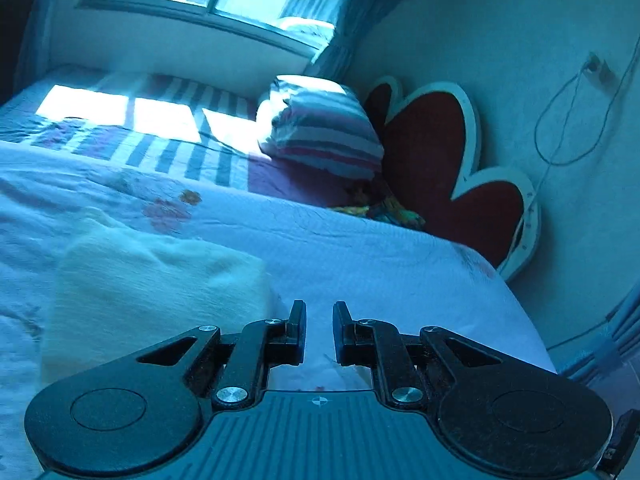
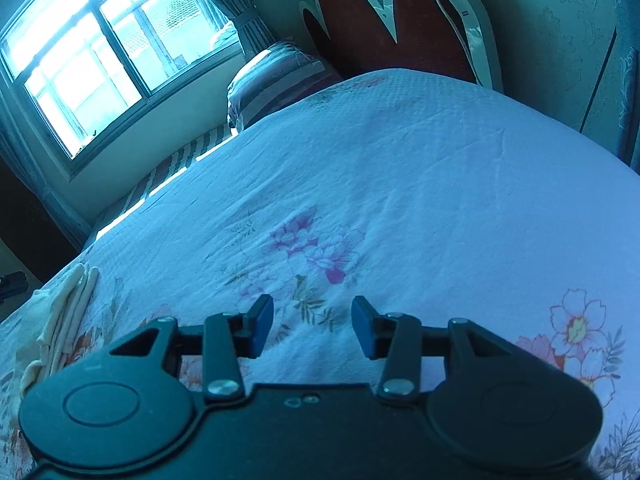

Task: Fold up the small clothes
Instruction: 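Open both grippers and release the folded strip, then grasp one end of the folded sweater strip with the right gripper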

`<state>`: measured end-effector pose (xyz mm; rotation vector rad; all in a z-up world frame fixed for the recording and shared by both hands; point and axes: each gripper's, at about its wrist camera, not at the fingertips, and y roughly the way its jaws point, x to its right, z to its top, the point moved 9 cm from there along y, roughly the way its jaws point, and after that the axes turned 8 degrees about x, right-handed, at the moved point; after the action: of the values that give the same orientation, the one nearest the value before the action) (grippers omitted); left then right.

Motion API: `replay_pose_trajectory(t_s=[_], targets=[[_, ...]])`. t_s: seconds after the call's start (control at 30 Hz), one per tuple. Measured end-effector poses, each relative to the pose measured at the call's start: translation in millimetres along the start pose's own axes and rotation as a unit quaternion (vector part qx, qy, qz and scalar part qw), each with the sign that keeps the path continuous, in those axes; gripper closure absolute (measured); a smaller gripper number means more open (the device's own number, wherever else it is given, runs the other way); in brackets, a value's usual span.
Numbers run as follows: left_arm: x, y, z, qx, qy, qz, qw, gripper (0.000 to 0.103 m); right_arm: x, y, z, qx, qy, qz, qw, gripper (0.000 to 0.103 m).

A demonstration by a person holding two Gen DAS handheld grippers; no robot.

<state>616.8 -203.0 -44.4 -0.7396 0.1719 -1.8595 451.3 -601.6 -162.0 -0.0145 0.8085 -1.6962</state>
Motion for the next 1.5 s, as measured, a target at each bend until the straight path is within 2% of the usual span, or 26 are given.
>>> replay_pose_trajectory(t_s=[0.1, 0.17, 0.27, 0.33, 0.43, 0.5, 0.57, 0.6, 0.63, 0.7, 0.8, 0.97, 1.13, 1.27, 1.33, 1.37, 1.43, 1.47, 1.5], targets=[[-75.3, -44.6, -5.7, 0.019, -0.002, 0.081, 0.9965, 0.090, -26.4, 2.5, -6.0, -0.007, 0.013, 0.030, 0.999, 0.059], [-123.2, -68.9, -27.3, 0.005, 0.000, 0.131, 0.9914, 0.090, -61.7, 5.2, -14.8, -0.018, 0.012, 0.068, 0.997, 0.059], [-178.4, -96.1, -61.8, -0.013, 0.009, 0.182, 0.9831, 0.090, -124.9, 8.7, -35.9, -0.046, 0.001, 0.138, 0.989, 0.059], [-199.9, -109.3, -81.3, -0.021, 0.007, 0.200, 0.9796, 0.090, -162.7, 12.1, -51.4, -0.065, 0.002, 0.176, 0.982, 0.058], [-222.1, -117.8, -98.0, -0.022, 0.007, 0.208, 0.9779, 0.089, -217.6, 19.8, -71.2, -0.086, 0.001, 0.224, 0.971, 0.054], [-231.1, -115.8, -95.3, -0.011, 0.010, 0.202, 0.9792, 0.088, -252.3, 28.6, -75.6, -0.089, -0.006, 0.248, 0.965, 0.053], [-235.9, -109.9, -88.7, -0.002, 0.011, 0.195, 0.9808, 0.065, -277.6, 39.5, -76.6, -0.090, -0.012, 0.262, 0.961, 0.053], [-238.4, -108.7, -83.2, 0.009, 0.016, 0.191, 0.9815, 0.043, -289.4, 46.0, -77.6, -0.091, -0.013, 0.269, 0.959, 0.053], [-239.9, -108.1, -78.9, 0.018, 0.023, 0.187, 0.9819, 0.036, -301.3, 54.9, -78.6, -0.094, -0.015, 0.275, 0.957, 0.053], [-238.7, -97.8, -66.5, 0.024, 0.040, 0.170, 0.9844, 0.036, -314.3, 68.8, -83.5, -0.099, -0.021, 0.276, 0.956, 0.053], [-245.9, -91.5, -54.9, 0.030, 0.060, 0.170, 0.9832, 0.036, -321.9, 89.1, -95.2, -0.117, -0.031, 0.263, 0.957, 0.053], [-272.0, -84.6, -47.0, 0.026, 0.042, 0.183, 0.9818, 0.036, -327.1, 105.0, -107.0, -0.132, -0.024, 0.263, 0.955, 0.054], [-277.3, -69.5, -56.5, 0.004, 0.041, 0.168, 0.9849, 0.036, -326.2, 113.8, -111.3, -0.136, -0.021, 0.246, 0.959, 0.056], [-265.6, -57.5, -62.2, 0.000, 0.038, 0.144, 0.9888, 0.036, -339.4, 112.6, -120.3, -0.157, -0.024, 0.278, 0.947, 0.056], [-258.0, -52.0, -64.3, -0.001, 0.041, 0.136, 0.9898, 0.036, -347.1, 110.3, -121.2, -0.153, -0.029, 0.295, 0.943, 0.056], [-255.3, -49.7, -64.7, 0.000, 0.042, 0.135, 0.9899, 0.036, -347.9, 113.6, -121.8, -0.152, -0.035, 0.289, 0.944, 0.057], [-251.8, -46.2, -64.4, 0.001, 0.046, 0.136, 0.9897, 0.036, -344.1, 124.0, -126.3, -0.161, -0.044, 0.261, 0.951, 0.075], [-251.0, -45.2, -63.5, 0.003, 0.047, 0.137, 0.9895, 0.036, -343.1, 126.1, -126.1, -0.164, -0.036, 0.258, 0.951, 0.075], [-251.0, -44.4, -62.6, 0.004, 0.046, 0.138, 0.9894, 0.036, -343.3, 125.3, -125.0, -0.164, -0.032, 0.261, 0.951, 0.080]])
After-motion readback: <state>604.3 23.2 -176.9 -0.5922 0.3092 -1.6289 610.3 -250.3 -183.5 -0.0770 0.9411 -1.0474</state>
